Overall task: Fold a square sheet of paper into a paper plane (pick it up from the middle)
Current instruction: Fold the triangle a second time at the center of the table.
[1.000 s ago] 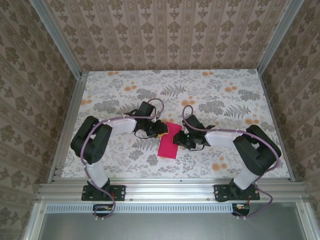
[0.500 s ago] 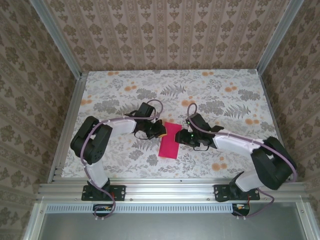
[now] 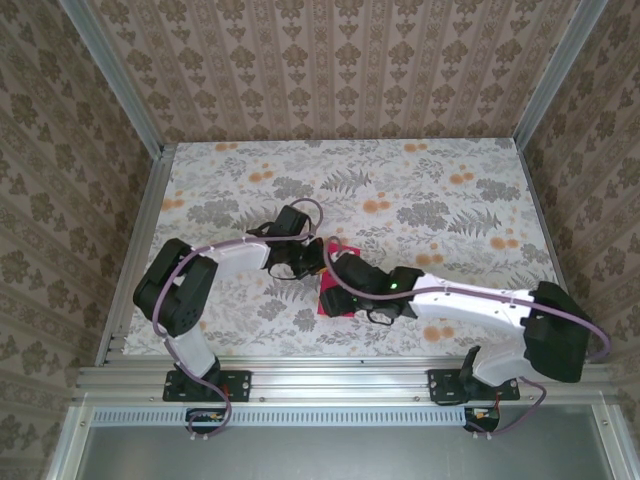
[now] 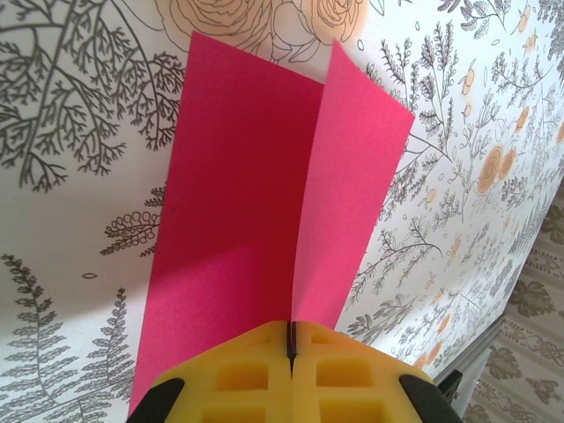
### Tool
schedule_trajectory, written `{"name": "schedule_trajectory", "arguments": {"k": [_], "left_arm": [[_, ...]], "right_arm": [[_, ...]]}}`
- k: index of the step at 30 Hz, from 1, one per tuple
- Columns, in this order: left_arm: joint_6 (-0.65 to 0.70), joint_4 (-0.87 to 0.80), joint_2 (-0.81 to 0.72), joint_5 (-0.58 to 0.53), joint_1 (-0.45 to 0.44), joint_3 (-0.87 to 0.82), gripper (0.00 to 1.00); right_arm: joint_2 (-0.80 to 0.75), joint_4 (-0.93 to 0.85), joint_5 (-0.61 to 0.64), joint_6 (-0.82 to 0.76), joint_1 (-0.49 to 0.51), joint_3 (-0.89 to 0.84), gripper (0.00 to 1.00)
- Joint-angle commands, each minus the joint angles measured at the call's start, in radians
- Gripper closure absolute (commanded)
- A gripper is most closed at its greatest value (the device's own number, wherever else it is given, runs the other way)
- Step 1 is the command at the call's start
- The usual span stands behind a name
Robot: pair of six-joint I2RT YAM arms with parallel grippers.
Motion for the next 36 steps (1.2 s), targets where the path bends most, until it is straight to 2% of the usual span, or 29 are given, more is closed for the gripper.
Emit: {"name": "schedule_trajectory", "arguments": {"k": [1, 6, 14, 26, 33, 36], "left_arm": [[-0.009, -0.008, 0.000, -0.008, -0.010, 0.015, 0.98], [-0.007, -0.011, 0.000, -0.006, -0.010, 0.018, 0.98], [-0.004, -0.013, 0.003, -0.007, -0.009, 0.019, 0.98], [0.007, -0.026, 0.006, -0.009, -0.009, 0.024, 0.97], [0.012, -0.032, 0.010, -0.004, -0.010, 0.033, 0.96], [0.014, -0.036, 0.009, -0.006, -0.010, 0.034, 0.93]], "right_arm": [[0.098, -0.101, 0.143, -0.049, 0.030, 0.082, 0.33], [0.184, -0.153, 0.206, -0.055, 0.072, 0.151, 0.33], [0.234, -0.166, 0.201, -0.046, 0.094, 0.172, 0.37], [0.234, -0.194, 0.240, -0.045, 0.112, 0.188, 0.59], [0.224, -0.197, 0.248, -0.045, 0.113, 0.181, 0.81], [0.219, -0.193, 0.250, -0.046, 0.111, 0.182, 0.88]]}}
